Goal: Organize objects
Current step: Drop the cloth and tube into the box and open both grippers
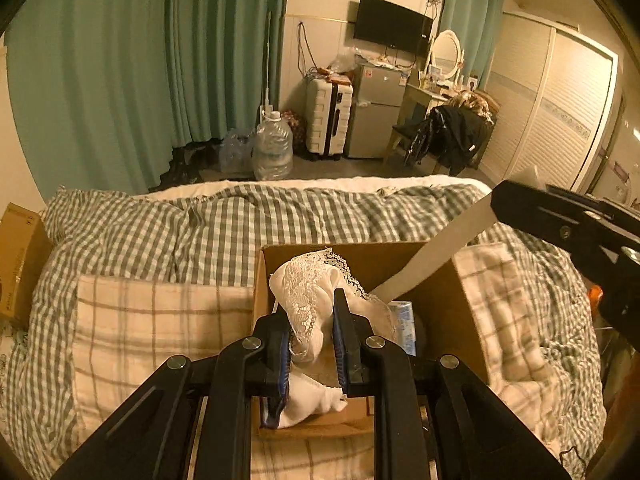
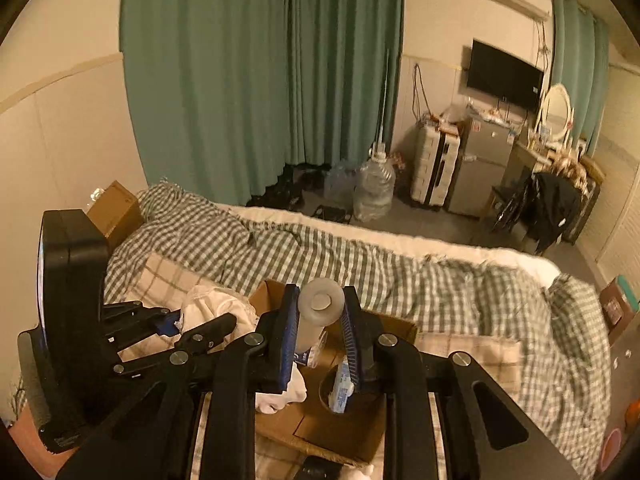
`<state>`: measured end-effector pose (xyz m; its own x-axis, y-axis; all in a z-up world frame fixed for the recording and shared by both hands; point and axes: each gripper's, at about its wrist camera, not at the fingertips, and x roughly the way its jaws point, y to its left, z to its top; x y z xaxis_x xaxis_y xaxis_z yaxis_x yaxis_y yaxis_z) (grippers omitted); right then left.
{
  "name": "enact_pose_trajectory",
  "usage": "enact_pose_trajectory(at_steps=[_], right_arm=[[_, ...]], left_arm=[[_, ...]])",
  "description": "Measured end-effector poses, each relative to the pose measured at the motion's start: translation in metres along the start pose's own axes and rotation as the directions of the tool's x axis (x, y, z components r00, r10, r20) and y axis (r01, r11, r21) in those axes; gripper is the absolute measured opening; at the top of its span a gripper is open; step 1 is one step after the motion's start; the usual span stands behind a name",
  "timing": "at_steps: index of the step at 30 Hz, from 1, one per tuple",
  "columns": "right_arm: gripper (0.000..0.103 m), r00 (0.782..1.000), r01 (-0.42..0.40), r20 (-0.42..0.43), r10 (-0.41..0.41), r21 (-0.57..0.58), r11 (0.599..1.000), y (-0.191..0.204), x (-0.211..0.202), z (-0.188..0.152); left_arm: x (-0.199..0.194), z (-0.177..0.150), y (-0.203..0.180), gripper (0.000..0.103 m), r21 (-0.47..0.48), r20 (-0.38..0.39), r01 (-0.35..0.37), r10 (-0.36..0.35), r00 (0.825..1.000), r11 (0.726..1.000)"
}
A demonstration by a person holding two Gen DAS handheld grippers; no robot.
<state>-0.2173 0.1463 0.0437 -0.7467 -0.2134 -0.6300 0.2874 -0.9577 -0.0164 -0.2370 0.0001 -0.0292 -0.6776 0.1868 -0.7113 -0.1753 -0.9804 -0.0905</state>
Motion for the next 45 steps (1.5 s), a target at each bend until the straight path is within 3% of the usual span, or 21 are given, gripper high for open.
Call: enact_pose_trajectory(at_steps=[3, 4, 5, 6, 7, 9, 11, 21, 25, 29, 35, 45], right_arm=[[0.024, 1.000, -0.012, -0.020, 0.012, 0.024, 1.000, -0.011, 0.018, -0.011], [0.033, 0.999, -0.015, -0.031, 0.015, 0.024, 1.000, -0.015, 0.023, -0.014], [0.042, 0.999, -0.008, -0.036, 0.009, 0.023, 1.000, -0.016, 0.025, -0.016], [0.064, 0.999, 0.017, -0.034, -0.016, 0.025, 1.000, -0.020, 0.026, -0.019], [0.069, 0.999, 0.032, -0.030, -0.031, 0.030, 0.999, -0.023, 0.024, -0.020], [0.069, 0.999, 0.034, -0.014, -0.033, 0.046, 0.998, -0.031, 0.016, -0.022], [0.070, 0.999, 0.044, -0.015, -0.043, 0.058, 0.997, -0.038, 0.006, -0.023], [0.078, 0.990, 0.137, 0.011, -0.138, 0.057, 0.989, -0.051, -0.085, -0.037], [0.079, 0.983, 0.181, 0.016, -0.182, 0.043, 0.983, -0.045, -0.120, -0.055], [0.079, 0.981, 0.192, 0.017, -0.193, 0.043, 0.980, -0.041, -0.138, -0.077], [0.079, 0.985, 0.172, -0.016, -0.172, 0.086, 0.981, -0.039, -0.129, -0.117], [0.080, 0.976, 0.192, -0.121, -0.181, 0.089, 0.977, -0.041, -0.071, -0.163]], left_arm=[[0.012, -0.007, -0.001, 0.024, -0.003, -0.008, 0.005, -0.005, 1.000, 1.000], [0.016, -0.008, -0.002, 0.034, -0.007, -0.019, 0.007, -0.007, 1.000, 1.000], [0.018, -0.009, -0.001, 0.052, -0.012, -0.027, 0.007, -0.007, 1.000, 1.000], [0.020, -0.010, -0.002, 0.059, -0.020, -0.032, 0.001, -0.001, 1.000, 1.000], [0.018, -0.012, -0.003, 0.062, -0.026, -0.023, 0.002, -0.003, 1.000, 1.000], [0.014, -0.014, -0.006, 0.066, -0.019, -0.019, 0.008, -0.008, 1.000, 1.000], [0.007, -0.016, -0.012, 0.079, -0.002, -0.023, -0.016, 0.016, 1.000, 1.000], [-0.073, -0.030, -0.016, 0.086, -0.038, 0.037, -0.082, 0.083, 0.996, 0.996], [-0.099, -0.044, -0.017, 0.086, -0.056, 0.061, -0.101, 0.105, 0.993, 0.993], [-0.118, -0.064, -0.015, 0.093, -0.072, 0.079, -0.119, 0.124, 0.989, 0.990], [-0.119, -0.097, -0.012, 0.093, -0.086, 0.065, -0.134, 0.140, 0.988, 0.987], [-0.065, -0.141, -0.009, 0.093, -0.131, -0.018, -0.136, 0.135, 0.991, 0.982]])
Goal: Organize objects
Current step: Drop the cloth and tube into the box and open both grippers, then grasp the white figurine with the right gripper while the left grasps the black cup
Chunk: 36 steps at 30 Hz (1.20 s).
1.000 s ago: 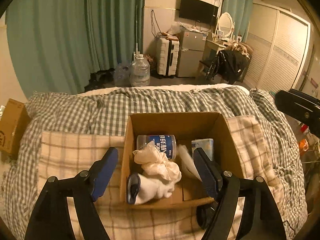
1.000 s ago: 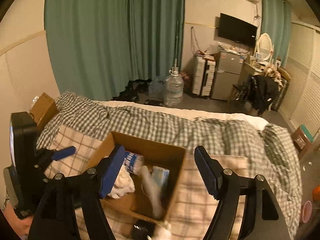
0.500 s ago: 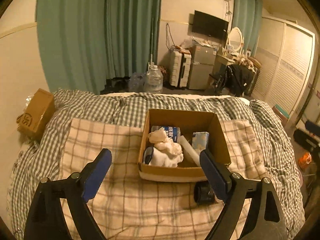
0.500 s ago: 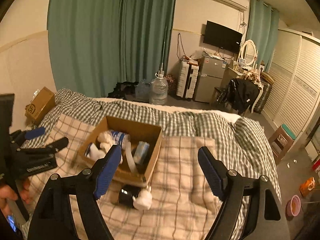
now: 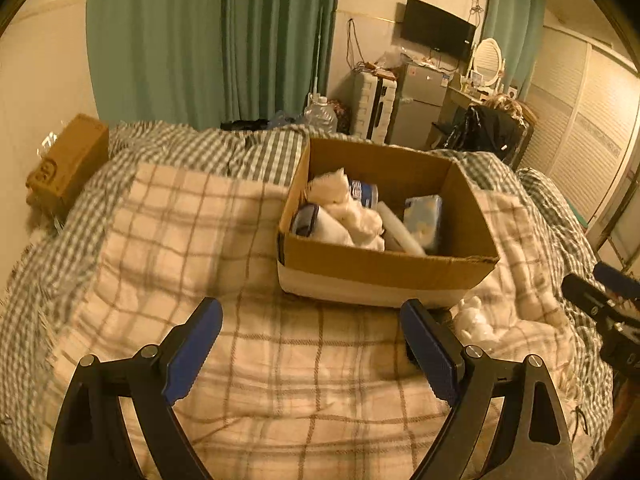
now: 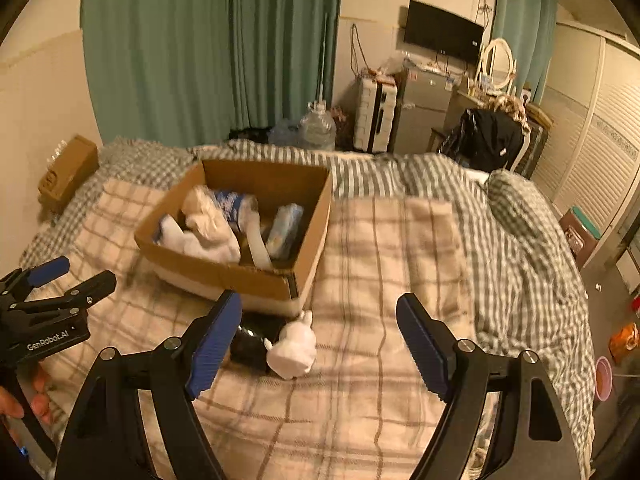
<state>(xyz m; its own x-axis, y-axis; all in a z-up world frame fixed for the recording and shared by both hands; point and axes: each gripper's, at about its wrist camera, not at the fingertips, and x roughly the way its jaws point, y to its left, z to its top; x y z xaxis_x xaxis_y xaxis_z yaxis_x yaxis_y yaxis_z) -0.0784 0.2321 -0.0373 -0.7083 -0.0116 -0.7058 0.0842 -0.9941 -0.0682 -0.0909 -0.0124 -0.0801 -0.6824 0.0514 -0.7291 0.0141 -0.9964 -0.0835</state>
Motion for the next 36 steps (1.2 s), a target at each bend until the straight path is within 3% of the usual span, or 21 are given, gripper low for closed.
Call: enact_pose_trajectory(at_steps=[12, 18, 20, 22, 23, 29, 36], right_arm=[[0.079, 0.978, -0.032, -0.205, 0.031, -0.002, 0.999, 0.007, 0.086, -0.045], [0.079, 0.964, -0.066, -0.258, 0.058, -0.022, 0.998, 0.018, 0.114, -0.055], [0.073, 0.961, -0.068, -0.270, 0.062, -0.010, 0.998, 0.018, 0.123, -0.056], [0.054, 0.953, -0.078, -0.291, 0.079, 0.014, 0.997, 0.015, 0.132, -0.058], [0.053, 0.950, -0.094, -0.296, 0.099, 0.031, 0.995, 0.012, 0.134, -0.059], [0.052, 0.966, -0.090, -0.235, 0.107, 0.080, 0.993, -0.003, 0.113, -0.057], [0.052, 0.984, -0.010, -0.176, 0.028, 0.107, 0.994, -0.028, 0.089, -0.052]], left_arm=[[0.056, -0.031, -0.011, 0.093, 0.016, -0.127, -0.026, 0.027, 0.992, 1.000], [0.069, -0.037, -0.014, 0.093, 0.028, -0.167, -0.031, 0.035, 0.985, 0.999], [0.071, -0.039, -0.016, 0.093, 0.040, -0.176, -0.032, 0.039, 0.984, 0.999], [0.073, -0.040, -0.019, 0.093, 0.049, -0.180, -0.034, 0.043, 0.983, 0.998], [0.073, -0.040, -0.020, 0.093, 0.053, -0.181, -0.034, 0.043, 0.982, 0.998], [0.069, -0.035, -0.032, 0.093, 0.055, -0.183, -0.006, 0.016, 0.983, 0.998], [0.076, -0.029, -0.062, 0.093, 0.055, -0.205, 0.062, -0.050, 0.977, 0.997]])
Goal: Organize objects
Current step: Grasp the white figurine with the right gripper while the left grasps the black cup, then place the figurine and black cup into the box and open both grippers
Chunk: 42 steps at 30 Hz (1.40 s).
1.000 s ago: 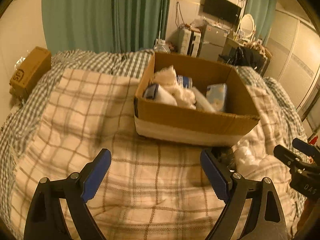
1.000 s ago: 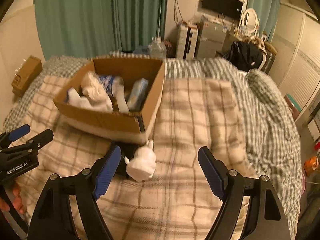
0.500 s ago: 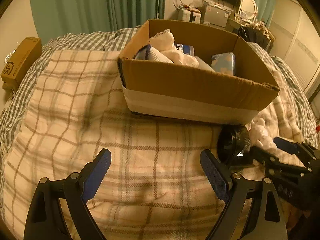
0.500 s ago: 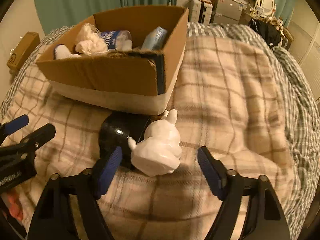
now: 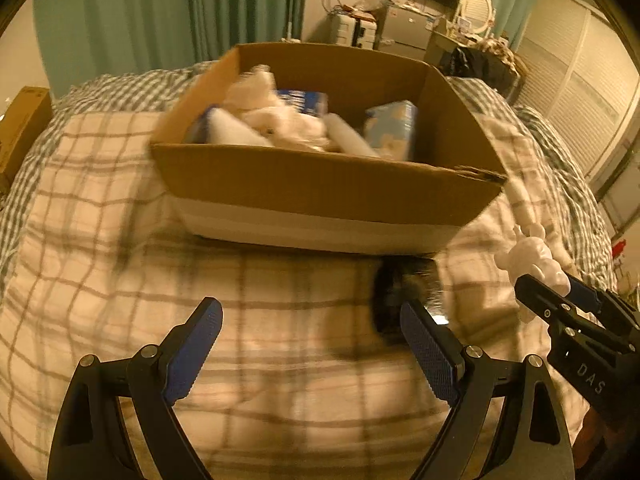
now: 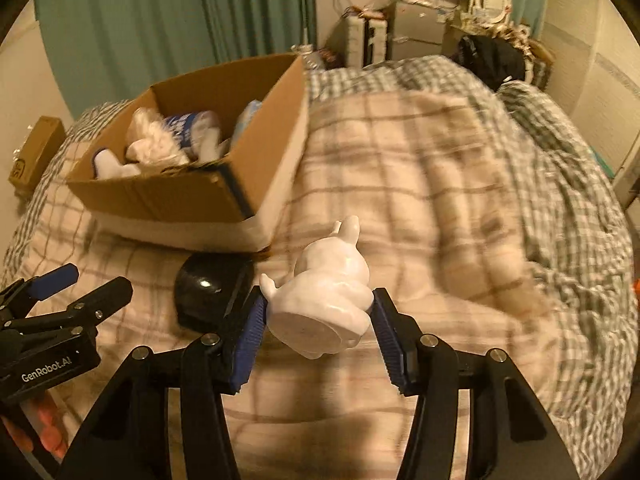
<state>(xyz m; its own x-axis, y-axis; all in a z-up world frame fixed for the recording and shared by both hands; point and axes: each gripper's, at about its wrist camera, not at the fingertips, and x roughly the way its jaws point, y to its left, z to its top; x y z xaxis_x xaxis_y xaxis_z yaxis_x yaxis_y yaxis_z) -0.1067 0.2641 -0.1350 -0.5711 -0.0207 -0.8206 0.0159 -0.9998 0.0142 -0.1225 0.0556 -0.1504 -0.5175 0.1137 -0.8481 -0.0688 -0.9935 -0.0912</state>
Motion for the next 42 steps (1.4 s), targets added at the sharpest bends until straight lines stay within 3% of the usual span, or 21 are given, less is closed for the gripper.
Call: enact_pose_trajectory(at_steps=[8, 16, 20, 22, 24, 25, 26, 30, 36, 42], right_arm=[[0.052, 1.000, 0.024, -0.001, -0.024, 0.011, 1.000, -0.012, 0.012, -0.003], [0.052, 1.000, 0.011, -0.005, -0.011, 0.049, 0.999, -0.021, 0.022, -0.004], [0.052, 1.000, 0.004, -0.010, -0.004, 0.057, 0.998, -0.023, 0.025, -0.005], [0.052, 1.000, 0.004, -0.011, -0.003, 0.059, 0.998, -0.023, 0.026, -0.005], [0.052, 1.000, 0.005, -0.014, -0.004, 0.058, 0.998, -0.023, 0.026, -0.005], [0.052, 1.000, 0.006, -0.013, -0.005, 0.057, 0.998, -0.022, 0.026, -0.005], [0.052, 1.000, 0.007, -0.013, -0.007, 0.056, 0.998, -0.022, 0.026, -0.005], [0.052, 1.000, 0.014, -0.012, -0.014, 0.047, 0.999, -0.020, 0.019, -0.005], [0.052, 1.000, 0.007, 0.014, -0.008, 0.038, 0.999, -0.012, -0.010, -0.004], [0.052, 0.997, 0.003, 0.083, -0.002, -0.006, 1.000, 0.005, -0.063, 0.000]], left_arm=[[0.036, -0.007, -0.032, 0.093, 0.052, -0.095, 0.019, -0.014, 0.995, 0.998], [0.047, -0.006, -0.056, 0.093, 0.140, -0.086, 0.052, -0.040, 0.995, 0.989], [0.064, -0.005, -0.067, 0.092, 0.196, -0.120, 0.050, -0.027, 0.992, 0.979], [0.069, -0.005, -0.069, 0.086, 0.203, -0.132, 0.064, -0.038, 0.990, 0.977], [0.069, -0.004, -0.068, 0.067, 0.203, -0.138, 0.095, -0.068, 0.988, 0.975], [0.068, -0.003, -0.069, 0.061, 0.206, -0.134, 0.108, -0.081, 0.988, 0.972], [0.065, -0.003, -0.069, 0.049, 0.213, -0.131, 0.115, -0.088, 0.987, 0.970], [0.053, -0.004, -0.070, 0.048, 0.237, -0.107, 0.115, -0.091, 0.990, 0.965], [0.013, -0.001, -0.051, 0.048, 0.195, -0.058, 0.128, -0.119, 0.991, 0.972], [-0.046, 0.006, -0.034, 0.048, 0.160, 0.048, 0.117, -0.126, 0.991, 0.980]])
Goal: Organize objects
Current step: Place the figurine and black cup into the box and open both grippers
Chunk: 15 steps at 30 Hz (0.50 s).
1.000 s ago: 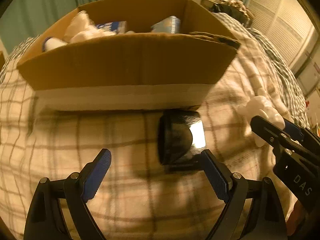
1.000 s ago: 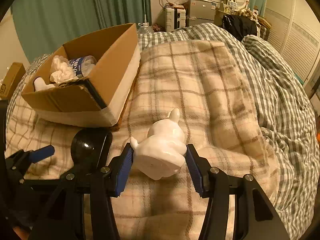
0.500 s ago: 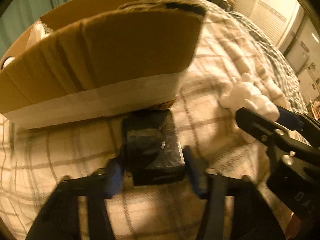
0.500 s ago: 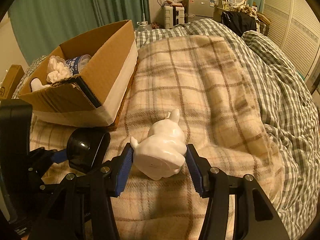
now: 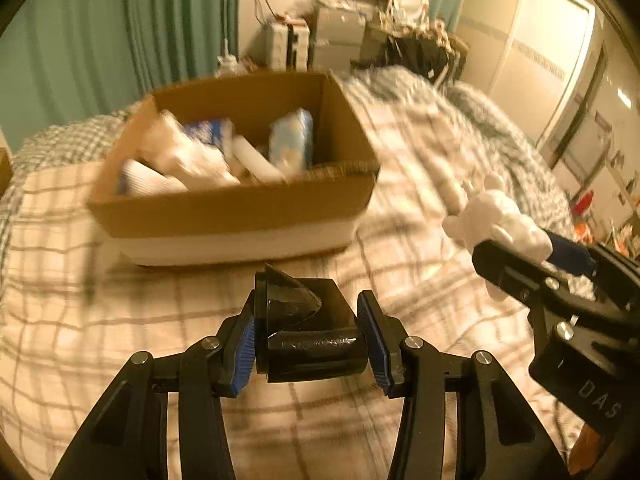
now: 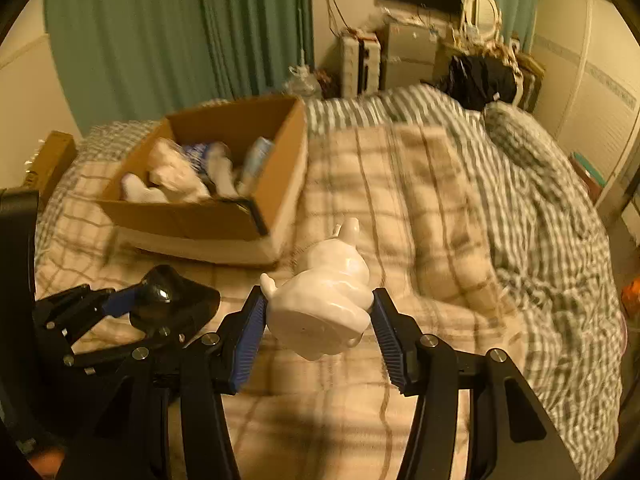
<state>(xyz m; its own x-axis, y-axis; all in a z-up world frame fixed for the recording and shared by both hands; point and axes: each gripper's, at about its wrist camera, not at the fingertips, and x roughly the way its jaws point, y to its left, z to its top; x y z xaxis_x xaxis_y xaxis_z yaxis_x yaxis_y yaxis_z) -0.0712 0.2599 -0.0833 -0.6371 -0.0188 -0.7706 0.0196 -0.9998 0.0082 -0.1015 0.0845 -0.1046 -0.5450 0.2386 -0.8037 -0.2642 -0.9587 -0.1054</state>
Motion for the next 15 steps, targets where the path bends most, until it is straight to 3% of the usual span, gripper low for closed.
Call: enact_pose_trajectory(at_steps=[8, 15], right_arm=[[0.052, 0.991, 0.006, 0.132, 0.003, -0.068, 0.998, 0.027, -0.072, 0.022], [0.052, 0.972, -0.049, 0.220, 0.078, -0.135, 0.990, 0.059, -0.111, 0.060]], left_arm=[[-0.076, 0.020, 0.014, 0.048, -0.026, 0.152, -0.023, 0.027, 0.988, 0.999], [-0.116, 0.057, 0.052, 0.048, -0.061, 0.234, -0.062, 0.075, 0.969, 0.996]])
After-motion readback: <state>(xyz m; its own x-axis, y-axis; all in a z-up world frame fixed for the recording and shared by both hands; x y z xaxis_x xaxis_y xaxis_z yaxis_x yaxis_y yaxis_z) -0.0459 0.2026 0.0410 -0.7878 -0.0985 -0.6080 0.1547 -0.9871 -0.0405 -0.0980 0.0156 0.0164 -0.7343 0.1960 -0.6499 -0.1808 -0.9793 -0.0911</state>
